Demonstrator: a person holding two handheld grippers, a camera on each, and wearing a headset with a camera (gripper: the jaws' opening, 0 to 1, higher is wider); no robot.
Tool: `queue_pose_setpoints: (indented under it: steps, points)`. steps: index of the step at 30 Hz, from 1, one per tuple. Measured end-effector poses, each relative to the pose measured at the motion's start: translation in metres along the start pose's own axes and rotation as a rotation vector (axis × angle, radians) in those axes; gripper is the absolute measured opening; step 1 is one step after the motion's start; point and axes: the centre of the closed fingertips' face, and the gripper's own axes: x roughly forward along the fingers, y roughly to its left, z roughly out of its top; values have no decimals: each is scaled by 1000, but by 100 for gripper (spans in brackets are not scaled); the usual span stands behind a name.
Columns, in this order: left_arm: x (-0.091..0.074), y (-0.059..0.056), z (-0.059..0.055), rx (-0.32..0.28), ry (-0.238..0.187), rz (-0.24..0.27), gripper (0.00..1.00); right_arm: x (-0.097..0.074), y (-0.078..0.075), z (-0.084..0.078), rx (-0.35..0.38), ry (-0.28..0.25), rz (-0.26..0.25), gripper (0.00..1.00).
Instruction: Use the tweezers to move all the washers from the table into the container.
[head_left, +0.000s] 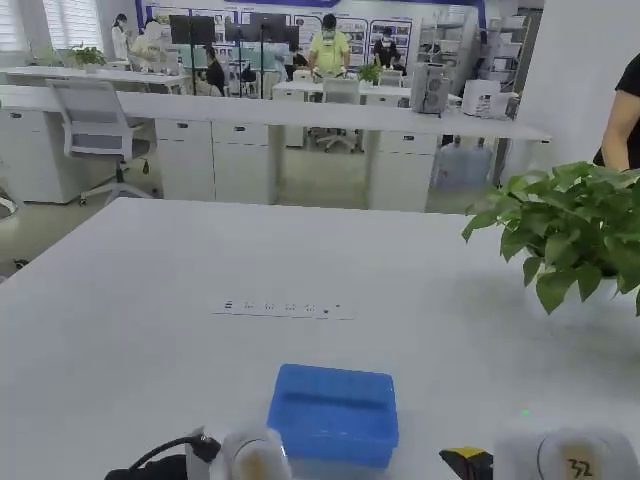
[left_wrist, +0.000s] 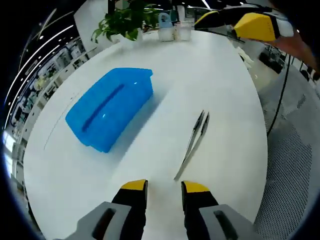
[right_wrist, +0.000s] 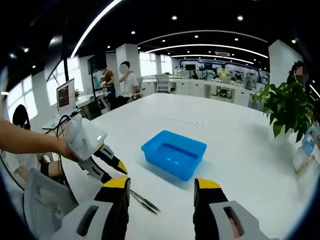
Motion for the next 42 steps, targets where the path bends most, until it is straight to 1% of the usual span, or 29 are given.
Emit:
queue_pose_setpoints:
  steps: [1, 2, 3, 4, 5, 6, 7, 8, 9, 10, 11, 12, 13, 14, 15, 16, 17, 18, 19, 21, 24, 26, 28, 30, 34, 37, 42]
  points:
    - [-5, 2, 3, -45, -37, 18, 31, -1, -2, 1, -10, -5, -5, 51]
    - [-14, 5, 10, -113, -104, 36, 33, -1, -3, 1, -16, -7, -9, 53]
    - [-22, 8, 14, -171, -150, 56, 39, -1, -4, 1, -18, -7, -12, 56]
    - [-33, 12, 19, -245, -199, 82, 46, -2, -6, 0, -16, -1, -14, 57]
    - [-38, 13, 21, -267, -218, 91, 52, -3, -7, -1, -10, 5, -17, 59]
    - [-52, 19, 27, -335, -284, 129, 61, -4, -9, -1, 9, 1, -18, 62]
    - [-61, 23, 31, -382, -326, 149, 69, -6, -9, 1, 23, -9, -18, 64]
    - [-74, 23, 35, -440, -370, 151, 77, -8, -10, 2, 33, -17, -21, 65]
    - [-82, 25, 38, -468, -401, 161, 83, -9, -11, 3, 35, -24, -23, 66]
    - [-95, 29, 41, -504, -442, 192, 85, -11, -12, 5, 32, -41, -32, 66]
    - [-103, 34, 42, -521, -471, 219, 87, -11, -13, 6, 30, -42, -38, 67]
    - [-109, 36, 42, -537, -485, 236, 90, -10, -15, 6, 28, -39, -45, 70]
    - [-116, 40, 40, -556, -493, 258, 94, -10, -18, 6, 26, -37, -54, 73]
    - [-120, 41, 39, -562, -500, 270, 97, -9, -20, 6, 24, -36, -60, 77]
    - [-127, 46, 39, -567, -516, 300, 99, -8, -22, 5, 23, -35, -63, 81]
    - [-130, 49, 39, -564, -523, 314, 99, -7, -24, 4, 29, -30, -63, 83]
    - [-132, 51, 39, -553, -521, 322, 99, -6, -26, 2, 42, -30, -63, 85]
    - [-135, 58, 36, -546, -507, 358, 99, -6, -27, 1, 49, -35, -67, 86]
    - [-136, 62, 31, -549, -492, 386, 99, -6, -29, 1, 61, -40, -75, 86]
    - [-137, 63, 30, -547, -492, 394, 99, -5, -32, 0, 73, -41, -82, 89]
    - [-141, 63, 26, -565, -510, 407, 99, -5, -35, 2, 81, -45, -97, 91]
    - [-140, 62, 23, -580, -507, 408, 99, -6, -36, 3, 85, -50, -104, 92]
    - [-139, 62, 21, -591, -504, 410, 99, -7, -35, 3, 93, -54, -102, 93]
    - [-140, 62, 21, -597, -510, 413, 99, -6, -33, 2, 90, -53, -102, 93]
    - [-142, 64, 23, -601, -524, 418, 99, -6, -33, -2, 77, -35, -107, 93]
    - [-144, 63, 25, -593, -531, 413, 99, -7, -34, -1, 92, -49, -114, 93]
    - [-145, 64, 27, -587, -533, 413, 99, -7, -35, -2, 94, -46, -118, 92]
